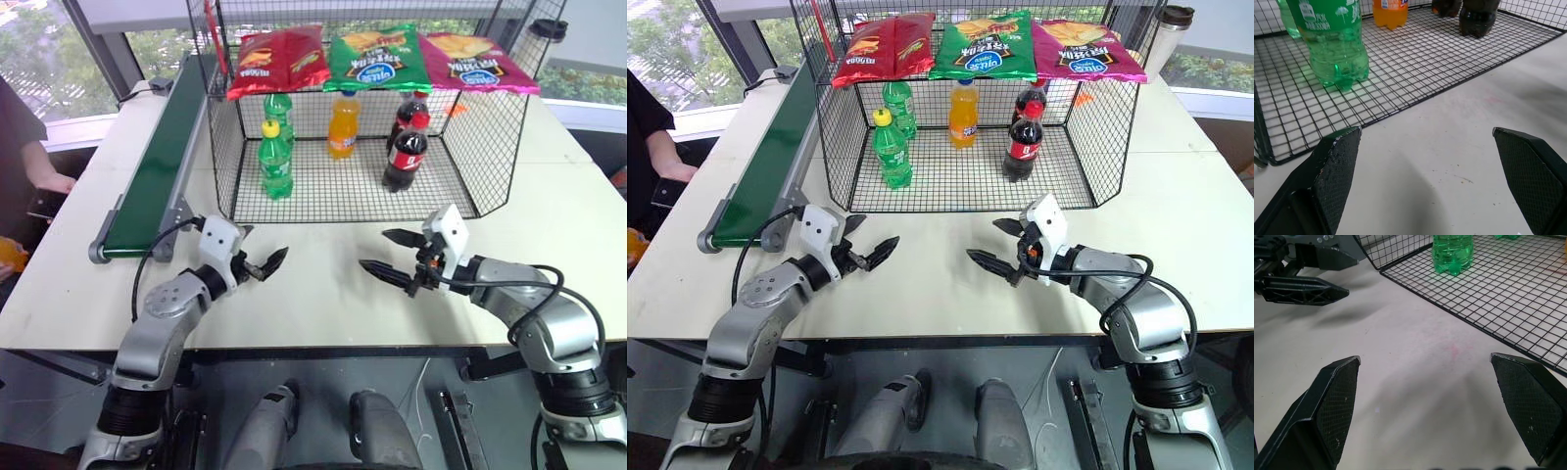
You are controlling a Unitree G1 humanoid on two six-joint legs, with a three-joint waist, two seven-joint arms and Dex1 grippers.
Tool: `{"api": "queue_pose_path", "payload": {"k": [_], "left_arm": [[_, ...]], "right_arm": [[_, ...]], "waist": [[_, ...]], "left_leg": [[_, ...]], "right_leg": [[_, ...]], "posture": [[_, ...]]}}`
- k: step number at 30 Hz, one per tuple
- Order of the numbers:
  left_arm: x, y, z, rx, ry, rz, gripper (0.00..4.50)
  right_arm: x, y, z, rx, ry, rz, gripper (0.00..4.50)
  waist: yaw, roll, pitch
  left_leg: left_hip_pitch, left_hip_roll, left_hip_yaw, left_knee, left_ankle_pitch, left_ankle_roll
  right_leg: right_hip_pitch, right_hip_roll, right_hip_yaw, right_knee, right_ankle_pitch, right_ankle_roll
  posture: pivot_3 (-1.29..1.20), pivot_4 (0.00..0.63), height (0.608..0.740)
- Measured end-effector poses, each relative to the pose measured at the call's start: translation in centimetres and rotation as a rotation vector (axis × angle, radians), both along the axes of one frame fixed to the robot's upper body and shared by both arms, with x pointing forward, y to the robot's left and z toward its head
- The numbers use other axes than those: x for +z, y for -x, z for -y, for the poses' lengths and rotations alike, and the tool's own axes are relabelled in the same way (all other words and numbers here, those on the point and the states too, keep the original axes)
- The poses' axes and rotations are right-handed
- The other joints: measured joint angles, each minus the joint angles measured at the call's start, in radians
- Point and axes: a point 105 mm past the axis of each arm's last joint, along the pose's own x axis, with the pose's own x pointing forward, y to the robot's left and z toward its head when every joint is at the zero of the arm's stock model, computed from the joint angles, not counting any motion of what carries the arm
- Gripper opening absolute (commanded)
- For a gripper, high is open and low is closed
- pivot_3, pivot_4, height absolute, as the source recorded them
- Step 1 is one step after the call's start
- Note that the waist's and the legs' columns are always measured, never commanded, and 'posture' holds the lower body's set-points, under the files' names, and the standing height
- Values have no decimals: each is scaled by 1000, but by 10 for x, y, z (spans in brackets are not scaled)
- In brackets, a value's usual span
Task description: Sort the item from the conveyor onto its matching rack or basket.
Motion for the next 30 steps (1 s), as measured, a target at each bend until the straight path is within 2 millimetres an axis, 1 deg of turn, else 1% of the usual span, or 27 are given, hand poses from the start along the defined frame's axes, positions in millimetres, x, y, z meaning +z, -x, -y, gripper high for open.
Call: {"api": "queue_pose_path", "payload": {"k": [9, 25, 30], "left_arm": [[-1, 1, -1, -4, -4, -1, 4500], [2, 0, -6, 8, -5, 16, 4500], [5, 1, -8, 5, -25, 25, 4500]], "right_arm": [[6, -3, -8, 19, -15, 17, 4404], [3, -6, -11, 29, -16, 14, 4404], [7, -7, -13, 39, -16, 26, 4404]], "waist": [[0, 0, 0], [0, 0, 0], [-1, 0, 0]], "left_leg": [[0, 0, 0, 0, 0, 0], [0, 0, 0, 0, 0, 0], [0, 0, 0, 0, 0, 0]], "right_leg": [[0, 0, 0, 0, 0, 0], [0, 0, 0, 0, 0, 0], [0, 0, 0, 0, 0, 0]], "posture": [[0, 150, 738], [0, 150, 738], [0, 150, 738]]}}
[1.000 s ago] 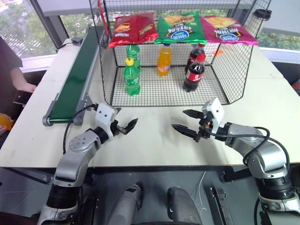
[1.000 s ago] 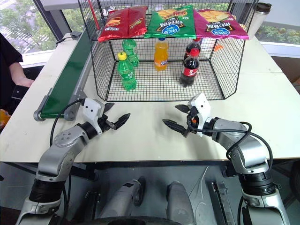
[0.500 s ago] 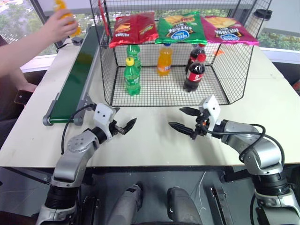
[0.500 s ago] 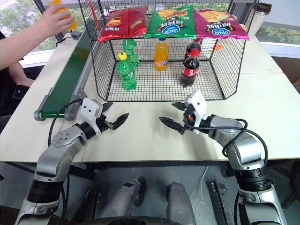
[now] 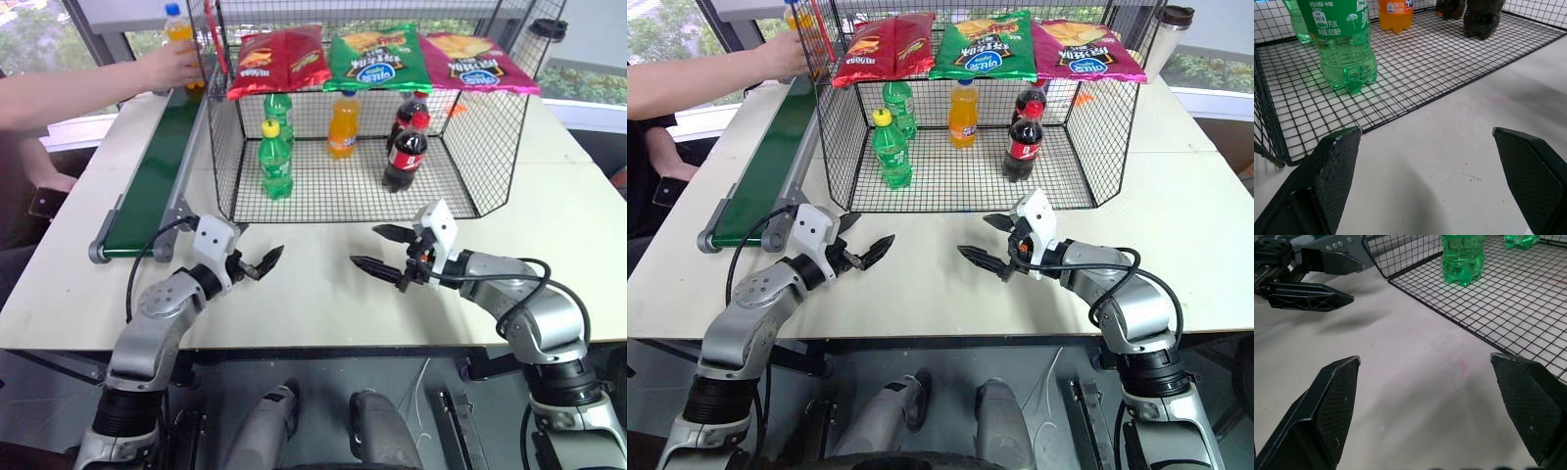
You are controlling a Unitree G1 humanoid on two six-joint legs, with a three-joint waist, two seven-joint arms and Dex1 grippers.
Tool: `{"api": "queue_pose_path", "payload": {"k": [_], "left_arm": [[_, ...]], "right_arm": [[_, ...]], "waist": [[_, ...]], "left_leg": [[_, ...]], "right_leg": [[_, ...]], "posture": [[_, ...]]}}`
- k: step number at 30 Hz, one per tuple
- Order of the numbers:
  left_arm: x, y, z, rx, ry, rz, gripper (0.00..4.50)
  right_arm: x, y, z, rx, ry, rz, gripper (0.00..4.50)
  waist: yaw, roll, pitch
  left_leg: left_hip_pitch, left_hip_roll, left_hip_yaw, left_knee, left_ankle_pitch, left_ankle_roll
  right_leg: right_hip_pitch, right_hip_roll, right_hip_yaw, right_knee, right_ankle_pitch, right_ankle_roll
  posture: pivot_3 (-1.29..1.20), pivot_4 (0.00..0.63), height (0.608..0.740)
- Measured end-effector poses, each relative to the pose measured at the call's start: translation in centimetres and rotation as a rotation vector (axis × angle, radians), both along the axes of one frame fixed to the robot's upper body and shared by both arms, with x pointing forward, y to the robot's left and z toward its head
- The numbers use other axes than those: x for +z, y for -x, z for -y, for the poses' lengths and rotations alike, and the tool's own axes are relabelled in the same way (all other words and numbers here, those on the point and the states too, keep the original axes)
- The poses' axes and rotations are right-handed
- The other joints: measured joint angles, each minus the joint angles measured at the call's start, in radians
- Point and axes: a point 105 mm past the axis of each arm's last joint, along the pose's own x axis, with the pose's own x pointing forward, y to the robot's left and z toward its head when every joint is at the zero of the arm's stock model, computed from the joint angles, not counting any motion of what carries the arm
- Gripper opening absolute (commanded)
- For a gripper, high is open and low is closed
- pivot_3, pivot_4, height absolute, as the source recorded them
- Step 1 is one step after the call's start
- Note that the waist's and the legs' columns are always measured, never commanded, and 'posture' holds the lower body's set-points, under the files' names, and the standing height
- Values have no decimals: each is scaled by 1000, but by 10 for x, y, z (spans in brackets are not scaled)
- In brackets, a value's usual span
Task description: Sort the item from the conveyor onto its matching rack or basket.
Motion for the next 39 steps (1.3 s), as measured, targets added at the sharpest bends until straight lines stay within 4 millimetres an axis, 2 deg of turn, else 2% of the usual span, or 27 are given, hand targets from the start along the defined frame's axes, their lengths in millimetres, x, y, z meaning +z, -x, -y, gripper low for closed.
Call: {"api": "queue_pose_path", "payload": {"k": [4, 8, 12, 14, 16, 20, 27, 33, 39], "left_arm": [[11, 5, -2, -17, -53, 45, 4500], [25, 22, -10, -32, -111, 80, 4500], [61, 32, -39, 68, -76, 148, 4500], [71, 34, -53, 124, -52, 157, 4500], [77, 36, -76, 216, -11, 151, 4500], [69, 43, -119, 373, 42, 89, 4500], [59, 47, -168, 552, 129, 57, 4500], [41, 47, -188, 629, 145, 3, 4500], [29, 42, -189, 630, 150, -42, 4500]], "right_arm": [[4, -1, -3, 16, 0, 12, 4404], [7, 1, -8, 49, 4, 19, 4404], [18, 2, -15, 88, 6, 59, 4404], [21, 3, -16, 99, 7, 68, 4404], [23, 4, -18, 114, 4, 66, 4404], [32, 9, -28, 169, -6, 89, 4404], [38, 13, -39, 219, -15, 109, 4404], [38, 12, -39, 215, -15, 105, 4404], [37, 12, -39, 209, -14, 102, 4404]], "waist": [[0, 0, 0], [-2, 0, 0], [-1, 0, 0], [-1, 0, 0], [-1, 0, 0], [-2, 0, 0], [2, -1, -1], [0, -1, -1], [0, -1, -1]], "left_leg": [[0, 0, 0, 0, 0, 0], [0, 0, 1, -1, 0, 0], [0, 1, 0, -1, 0, 0], [0, 1, 0, -1, 0, 0], [0, 1, 0, -1, 0, 0], [0, 2, 1, -1, 0, 0], [0, 2, 1, -1, 0, 0], [-1, 2, 2, -1, 0, 0], [-1, 2, 2, -1, 0, 0]], "right_leg": [[0, 0, 0, 0, 0, 0], [-1, 0, 1, 0, 0, 0], [-1, 1, 1, 0, -1, 1], [-1, 1, 1, 0, -1, 2], [-1, 1, 1, 0, -1, 1], [-2, 1, 2, 0, 0, -1], [-1, 1, 2, -1, 0, -1], [-3, 0, 3, -1, 0, -2], [-3, 0, 3, -1, 0, -2]], "posture": [[0, 150, 738], [0, 150, 738], [0, 150, 738], [0, 150, 738], [0, 150, 738], [0, 150, 738], [0, 150, 738], [0, 150, 738], [0, 150, 738]]}}
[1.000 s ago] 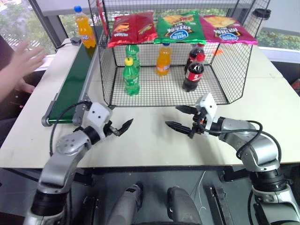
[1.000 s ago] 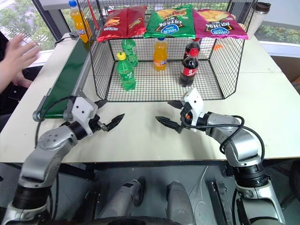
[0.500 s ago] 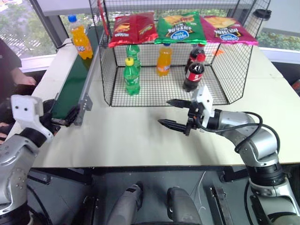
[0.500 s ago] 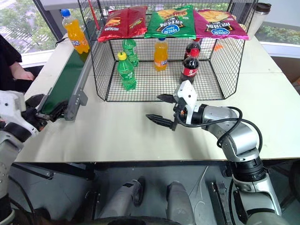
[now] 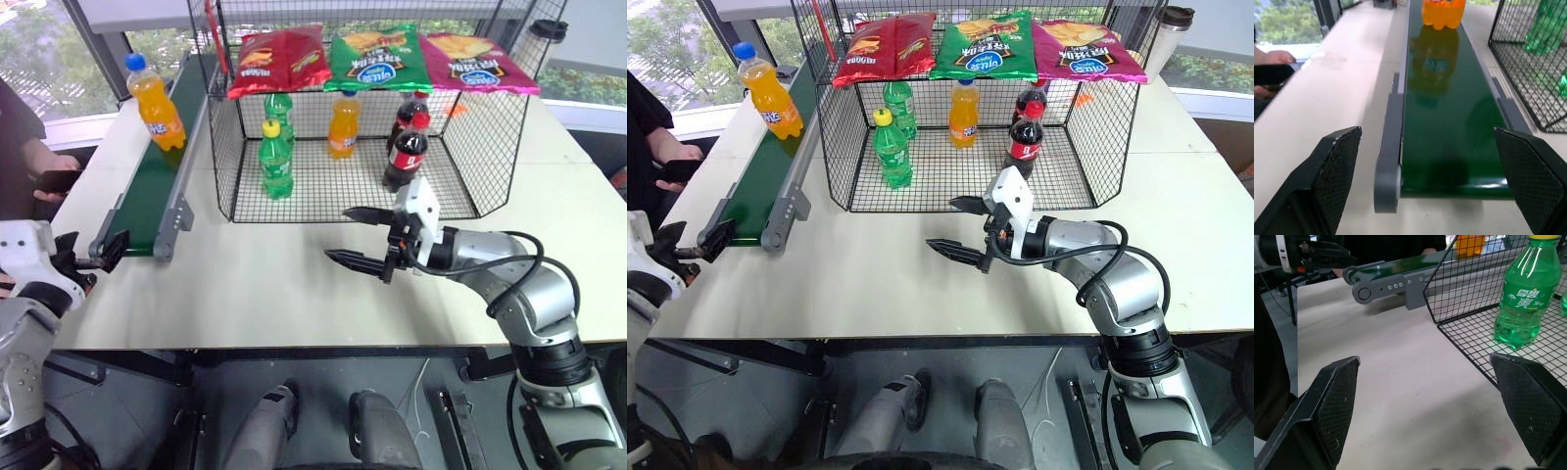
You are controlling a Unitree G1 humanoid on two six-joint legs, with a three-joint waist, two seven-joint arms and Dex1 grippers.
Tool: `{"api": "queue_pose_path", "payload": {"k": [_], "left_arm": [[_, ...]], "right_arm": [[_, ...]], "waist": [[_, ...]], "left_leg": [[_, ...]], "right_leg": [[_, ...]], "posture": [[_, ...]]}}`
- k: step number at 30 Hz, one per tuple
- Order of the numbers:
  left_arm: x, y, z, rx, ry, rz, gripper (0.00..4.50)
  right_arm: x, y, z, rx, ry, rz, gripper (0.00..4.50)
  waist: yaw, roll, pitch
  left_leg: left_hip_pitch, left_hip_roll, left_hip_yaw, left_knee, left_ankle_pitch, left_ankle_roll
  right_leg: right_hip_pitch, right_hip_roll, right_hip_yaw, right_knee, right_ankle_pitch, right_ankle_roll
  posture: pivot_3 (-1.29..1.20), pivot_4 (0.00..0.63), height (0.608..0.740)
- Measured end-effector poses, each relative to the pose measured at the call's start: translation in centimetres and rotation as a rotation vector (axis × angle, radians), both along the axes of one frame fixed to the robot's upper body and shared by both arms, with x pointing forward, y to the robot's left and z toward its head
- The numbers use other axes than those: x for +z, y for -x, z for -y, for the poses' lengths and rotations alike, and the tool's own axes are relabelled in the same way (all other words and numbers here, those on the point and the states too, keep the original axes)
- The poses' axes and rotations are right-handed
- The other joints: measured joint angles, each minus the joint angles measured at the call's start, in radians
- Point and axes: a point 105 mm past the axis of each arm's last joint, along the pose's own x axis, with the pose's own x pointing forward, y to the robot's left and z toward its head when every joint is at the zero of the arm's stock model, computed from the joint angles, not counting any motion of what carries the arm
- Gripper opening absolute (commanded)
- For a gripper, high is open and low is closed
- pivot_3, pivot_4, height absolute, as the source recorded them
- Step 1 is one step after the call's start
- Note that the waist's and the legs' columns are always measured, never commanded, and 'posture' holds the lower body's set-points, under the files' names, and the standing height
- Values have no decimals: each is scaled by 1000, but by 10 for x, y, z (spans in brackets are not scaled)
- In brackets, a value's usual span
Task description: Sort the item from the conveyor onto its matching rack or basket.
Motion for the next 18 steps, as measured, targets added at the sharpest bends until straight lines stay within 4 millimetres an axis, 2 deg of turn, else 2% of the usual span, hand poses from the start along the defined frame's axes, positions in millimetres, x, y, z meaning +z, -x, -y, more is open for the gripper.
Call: {"api": "queue_pose_path", "payload": {"k": [18], "left_arm": [[10, -19, 11, -23, -76, 63, 4500]], "right_arm": [[-4, 0, 1, -13, 0, -12, 4404]], "waist": [[0, 0, 0]], "left_leg": [[0, 0, 0, 0, 0, 0]], "right_leg": [[-1, 0, 0, 0, 0, 0]], "posture": [[0, 150, 738]]}}
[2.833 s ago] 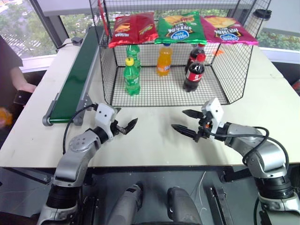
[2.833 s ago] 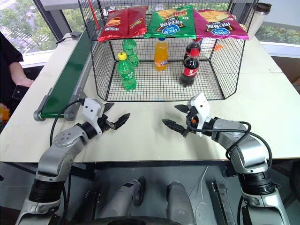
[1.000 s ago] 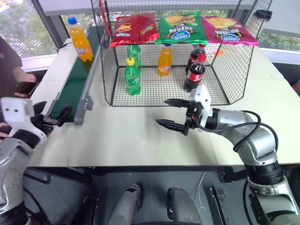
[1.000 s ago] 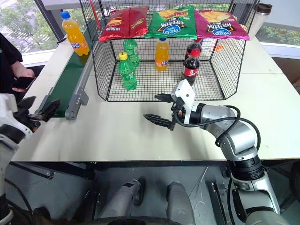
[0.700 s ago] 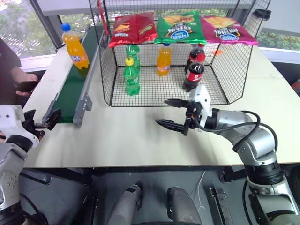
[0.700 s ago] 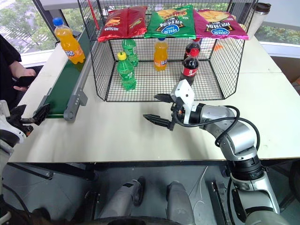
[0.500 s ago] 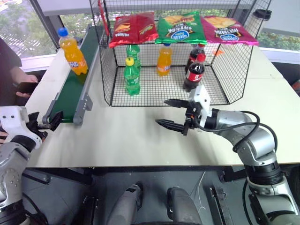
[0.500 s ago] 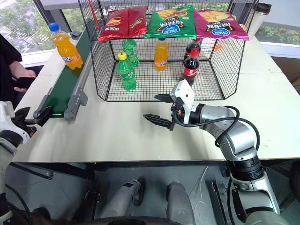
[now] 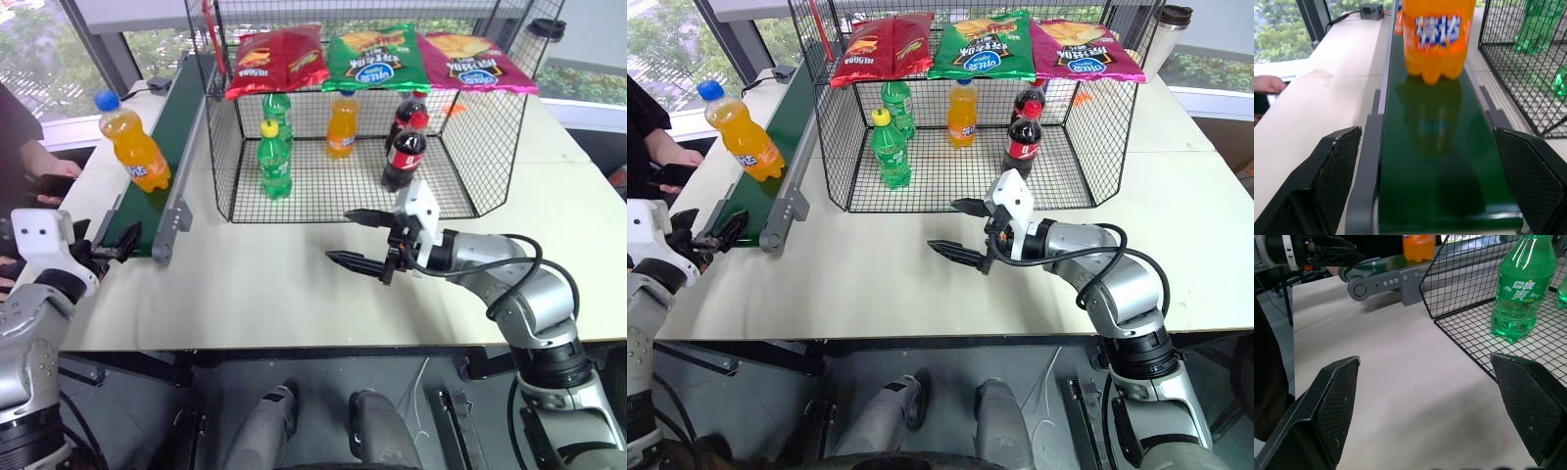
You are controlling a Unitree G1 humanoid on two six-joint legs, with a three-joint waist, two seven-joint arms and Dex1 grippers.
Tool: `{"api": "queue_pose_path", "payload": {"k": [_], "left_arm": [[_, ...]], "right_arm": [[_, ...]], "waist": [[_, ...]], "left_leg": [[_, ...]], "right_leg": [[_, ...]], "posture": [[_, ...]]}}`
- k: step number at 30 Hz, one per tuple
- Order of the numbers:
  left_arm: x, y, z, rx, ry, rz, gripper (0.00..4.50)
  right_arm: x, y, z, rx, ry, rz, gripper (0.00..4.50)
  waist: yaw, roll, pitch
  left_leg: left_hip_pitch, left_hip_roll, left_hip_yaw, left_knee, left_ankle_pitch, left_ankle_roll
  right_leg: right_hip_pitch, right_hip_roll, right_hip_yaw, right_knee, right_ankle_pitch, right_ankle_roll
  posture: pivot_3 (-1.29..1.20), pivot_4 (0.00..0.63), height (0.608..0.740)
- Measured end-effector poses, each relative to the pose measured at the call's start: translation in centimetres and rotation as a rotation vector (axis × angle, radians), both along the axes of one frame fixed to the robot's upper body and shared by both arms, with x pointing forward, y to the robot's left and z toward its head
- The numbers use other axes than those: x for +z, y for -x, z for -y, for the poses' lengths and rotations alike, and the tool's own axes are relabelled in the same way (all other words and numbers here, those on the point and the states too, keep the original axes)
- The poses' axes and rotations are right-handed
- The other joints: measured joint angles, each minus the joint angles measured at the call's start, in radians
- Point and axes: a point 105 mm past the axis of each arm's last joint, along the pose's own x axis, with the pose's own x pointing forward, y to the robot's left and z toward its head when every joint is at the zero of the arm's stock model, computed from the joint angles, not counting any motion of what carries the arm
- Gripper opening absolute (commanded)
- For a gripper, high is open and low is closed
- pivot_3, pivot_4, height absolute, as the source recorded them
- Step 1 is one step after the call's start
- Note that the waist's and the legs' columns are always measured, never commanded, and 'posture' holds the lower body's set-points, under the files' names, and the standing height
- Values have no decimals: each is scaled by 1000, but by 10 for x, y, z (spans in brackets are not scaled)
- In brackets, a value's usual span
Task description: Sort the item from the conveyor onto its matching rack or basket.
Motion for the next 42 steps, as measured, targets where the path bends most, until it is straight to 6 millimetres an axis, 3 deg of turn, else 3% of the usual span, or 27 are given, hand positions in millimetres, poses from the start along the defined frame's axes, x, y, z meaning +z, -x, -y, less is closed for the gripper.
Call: {"api": "queue_pose_path", "payload": {"k": [10, 16, 19, 21, 28, 32, 36, 39, 42], "left_arm": [[2, -10, 10, -25, 6, 22, 4500], [-9, -14, 14, -34, 3, -15, 4500], [-8, -13, 15, -51, -11, -4, 3872], [-8, -12, 18, -81, -4, 5, 3068], [-3, -9, 30, -171, 58, -2, 3064], [14, -10, 50, -293, 70, 6, 3064], [36, -13, 88, -479, 7, 29, 3064], [36, -18, 124, -618, -8, 21, 3064], [20, -29, 163, -710, -12, -3, 3064]], "right_arm": [[0, 0, 0, -3, 0, 0, 4404], [0, 0, 0, -5, 2, -2, 4404], [-1, -1, 1, -7, 5, -3, 4500], [-1, -1, 2, -10, 7, -6, 4500], [-4, 1, 2, -15, 12, -15, 4500], [-1, 3, 1, -13, 13, -3, 4500], [-4, 3, 3, -28, 17, -17, 4500], [-5, 2, 5, -40, 20, -20, 4500], [-7, 1, 8, -60, 28, -19, 4500]], "waist": [[0, 0, 0], [0, 0, 0], [0, 0, 0], [0, 0, 0], [2, 0, 0], [1, -1, 1], [1, -2, 1], [1, -1, 1], [3, -2, 1]], "left_leg": [[0, 0, 0, 0, 0, 0], [0, 0, 0, 0, 0, 0], [0, 0, 0, 0, 0, 0], [0, 0, 0, 0, 0, 0], [-1, 0, 0, 0, 0, 0], [-2, 0, 0, 0, 0, 0], [-2, 0, 0, 0, 0, 0], [-1, 0, 0, 0, 0, 0], [-1, 0, 1, 0, 0, 0]], "right_leg": [[0, 0, 0, 0, 0, 0], [0, 0, 0, 0, 0, 0], [0, 0, 0, 0, 0, 0], [0, 0, 0, 0, 0, 0], [0, 0, 0, 0, 0, 0], [-1, 0, 0, 0, 0, 0], [-1, 0, 0, -1, 0, 0], [-1, 0, 0, -1, 0, 0], [0, 0, 0, -1, 0, 0]], "posture": [[0, 150, 738], [0, 150, 738], [0, 150, 738], [0, 150, 738], [0, 150, 738], [0, 150, 738], [0, 150, 738], [0, 150, 738], [0, 150, 738]]}}
